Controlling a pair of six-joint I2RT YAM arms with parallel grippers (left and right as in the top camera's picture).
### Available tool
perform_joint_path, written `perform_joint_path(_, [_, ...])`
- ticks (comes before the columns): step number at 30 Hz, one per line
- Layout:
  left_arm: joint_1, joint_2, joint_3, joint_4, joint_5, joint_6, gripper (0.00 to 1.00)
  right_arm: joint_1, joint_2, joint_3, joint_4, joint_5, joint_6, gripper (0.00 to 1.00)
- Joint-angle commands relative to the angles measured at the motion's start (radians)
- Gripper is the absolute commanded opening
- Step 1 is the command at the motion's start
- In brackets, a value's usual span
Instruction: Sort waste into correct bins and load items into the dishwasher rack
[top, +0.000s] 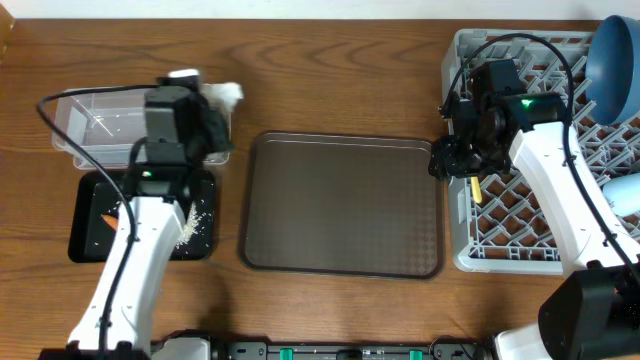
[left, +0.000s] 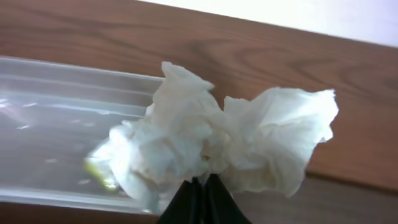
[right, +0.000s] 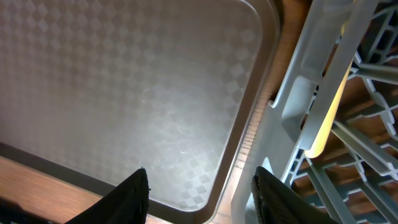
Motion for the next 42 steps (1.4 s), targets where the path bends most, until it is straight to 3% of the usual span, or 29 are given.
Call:
perform_joint_path(1, [0.066, 0.055, 0.011, 0.032, -0.060, 0.007, 0.15, 0.003, 0.010, -0.001, -0.002, -0.001, -0.007, 0.53])
perform_joint_path(4, [0.108, 0.108, 0.011, 0.064, -0.060, 0.007, 0.17, 0.003, 0.010, -0.001, -0.004, -0.001, -0.008, 0.53])
perform_joint_path(10, [0.132, 0.168, 0.011, 0.084, -0.052, 0.008, 0.65, 0.003, 0.010, -0.001, -0.004, -0.001, -0.008, 0.53])
perform_joint_path(19, [0.109, 0.027, 0.011, 0.015, 0.192, -0.019, 0.72, 0.003, 0.010, -0.001, 0.012, -0.002, -0.007, 0.54])
perform_joint_path(22, [0.051, -0.012, 0.011, -0.047, 0.233, -0.018, 0.77, 0.003, 0.010, -0.001, 0.036, -0.022, -0.003, 0.59])
perform_joint_path(29, [-0.103, 0.003, 0.085, -0.401, 0.233, 0.011, 0.86, -0.003, 0.010, -0.001, 0.172, -0.106, 0.031, 0.80])
perform_joint_path(34, [-0.071, -0.029, 0.193, -0.752, 0.211, 0.016, 0.86, -0.085, 0.001, 0.018, 0.135, -0.106, 0.082, 0.82])
perform_joint_path(37, [-0.043, -0.097, 0.197, -0.847, 0.179, 0.023, 0.85, -0.154, -0.031, 0.018, 0.092, -0.106, 0.060, 0.84])
perform_joint_path(42, [-0.042, -0.274, 0.182, -0.904, 0.180, 0.045, 0.85, -0.235, -0.116, 0.017, 0.041, -0.105, -0.038, 0.99])
